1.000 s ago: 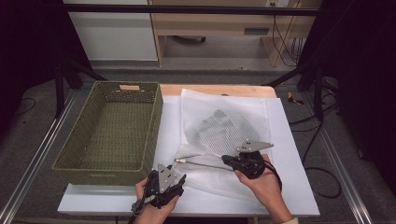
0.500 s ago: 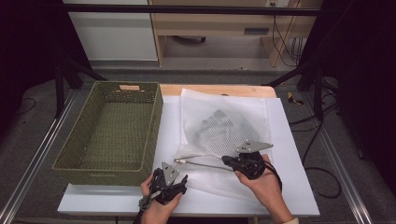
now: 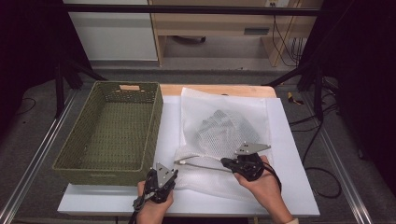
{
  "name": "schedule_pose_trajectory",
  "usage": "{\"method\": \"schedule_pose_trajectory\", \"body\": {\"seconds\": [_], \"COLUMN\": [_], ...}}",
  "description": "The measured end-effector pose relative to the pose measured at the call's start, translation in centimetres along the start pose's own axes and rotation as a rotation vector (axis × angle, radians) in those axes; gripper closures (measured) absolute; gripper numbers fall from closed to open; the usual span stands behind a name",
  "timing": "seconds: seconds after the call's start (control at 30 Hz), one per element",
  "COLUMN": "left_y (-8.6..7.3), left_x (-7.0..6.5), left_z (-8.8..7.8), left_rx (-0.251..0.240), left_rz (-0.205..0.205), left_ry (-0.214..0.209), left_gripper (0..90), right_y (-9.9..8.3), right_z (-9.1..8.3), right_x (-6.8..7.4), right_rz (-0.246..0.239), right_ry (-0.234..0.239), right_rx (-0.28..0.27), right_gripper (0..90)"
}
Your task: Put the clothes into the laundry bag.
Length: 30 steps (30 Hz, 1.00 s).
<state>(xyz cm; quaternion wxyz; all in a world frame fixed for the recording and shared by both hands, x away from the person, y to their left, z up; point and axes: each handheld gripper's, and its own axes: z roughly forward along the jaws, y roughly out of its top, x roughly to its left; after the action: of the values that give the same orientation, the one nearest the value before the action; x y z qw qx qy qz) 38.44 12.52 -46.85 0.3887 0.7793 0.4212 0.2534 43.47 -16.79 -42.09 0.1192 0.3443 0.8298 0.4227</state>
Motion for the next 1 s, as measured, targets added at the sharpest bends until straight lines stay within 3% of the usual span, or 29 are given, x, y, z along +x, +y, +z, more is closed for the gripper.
{"method": "schedule_pose_trajectory", "body": {"seconds": [0.47, 1.0], "left_y": [-0.8, -1.6], "left_x": [-0.7, -1.2], "left_z": [-2.0, -2.1], "left_rx": [0.016, 0.046], "left_rz": [0.001, 0.016], "left_ry": [-0.072, -0.105], "left_gripper": [88.1, 88.1], "right_y": [-1.4, -2.8], "right_z": [0.2, 0.2], "right_x": [0.7, 1.3], "right_rz": [-0.008, -0.004], "right_ry": [0.019, 0.034], "right_rx": [0.046, 0.079], "right_gripper": [89.4, 89.3]}}
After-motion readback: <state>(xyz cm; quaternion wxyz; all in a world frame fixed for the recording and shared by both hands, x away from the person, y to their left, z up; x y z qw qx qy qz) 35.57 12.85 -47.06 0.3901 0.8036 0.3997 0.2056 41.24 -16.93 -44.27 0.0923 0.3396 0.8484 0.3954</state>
